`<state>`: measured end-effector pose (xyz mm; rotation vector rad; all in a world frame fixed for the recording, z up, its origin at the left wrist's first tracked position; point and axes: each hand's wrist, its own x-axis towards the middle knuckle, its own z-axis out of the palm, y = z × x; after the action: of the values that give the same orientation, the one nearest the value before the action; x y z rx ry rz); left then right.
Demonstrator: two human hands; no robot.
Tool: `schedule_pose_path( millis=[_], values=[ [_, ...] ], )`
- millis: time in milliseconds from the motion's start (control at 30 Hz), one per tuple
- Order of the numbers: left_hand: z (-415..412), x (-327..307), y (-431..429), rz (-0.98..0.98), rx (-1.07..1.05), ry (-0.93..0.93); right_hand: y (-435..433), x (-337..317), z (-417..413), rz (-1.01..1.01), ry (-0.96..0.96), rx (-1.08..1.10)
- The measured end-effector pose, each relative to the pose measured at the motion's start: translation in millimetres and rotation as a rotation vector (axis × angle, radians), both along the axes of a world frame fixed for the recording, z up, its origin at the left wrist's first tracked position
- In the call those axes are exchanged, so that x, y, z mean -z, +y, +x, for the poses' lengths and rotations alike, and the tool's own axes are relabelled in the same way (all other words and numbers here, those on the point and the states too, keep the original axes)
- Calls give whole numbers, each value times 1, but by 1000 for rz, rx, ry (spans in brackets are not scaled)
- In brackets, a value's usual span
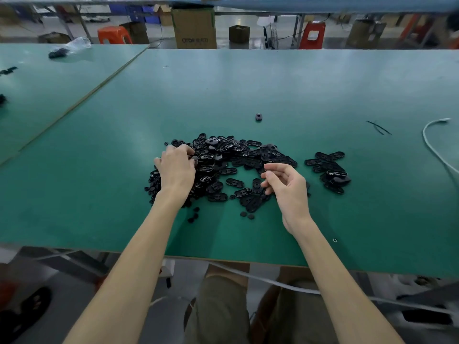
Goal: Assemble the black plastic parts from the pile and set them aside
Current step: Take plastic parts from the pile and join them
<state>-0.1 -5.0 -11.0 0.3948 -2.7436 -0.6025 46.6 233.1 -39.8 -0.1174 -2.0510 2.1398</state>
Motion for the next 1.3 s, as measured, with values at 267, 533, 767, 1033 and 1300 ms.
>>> schedule_pose_path(
  millis=[267,533,767,1033,1300],
  values=[
    [-6,-2,-8,-26,5,-137,1,1,-1,1,2,-2],
    [-2,-2,1,234,26,-26,1,2,-1,9,5,-15],
    [4,-7,6,300,128,132,0,1,-2,-1,2,-15],
    [4,2,0,6,119,-37,0,2,-3,0,7,-19],
    [17,-11,4,123,229,48,0,1,-3,9,10,-20]
  ],
)
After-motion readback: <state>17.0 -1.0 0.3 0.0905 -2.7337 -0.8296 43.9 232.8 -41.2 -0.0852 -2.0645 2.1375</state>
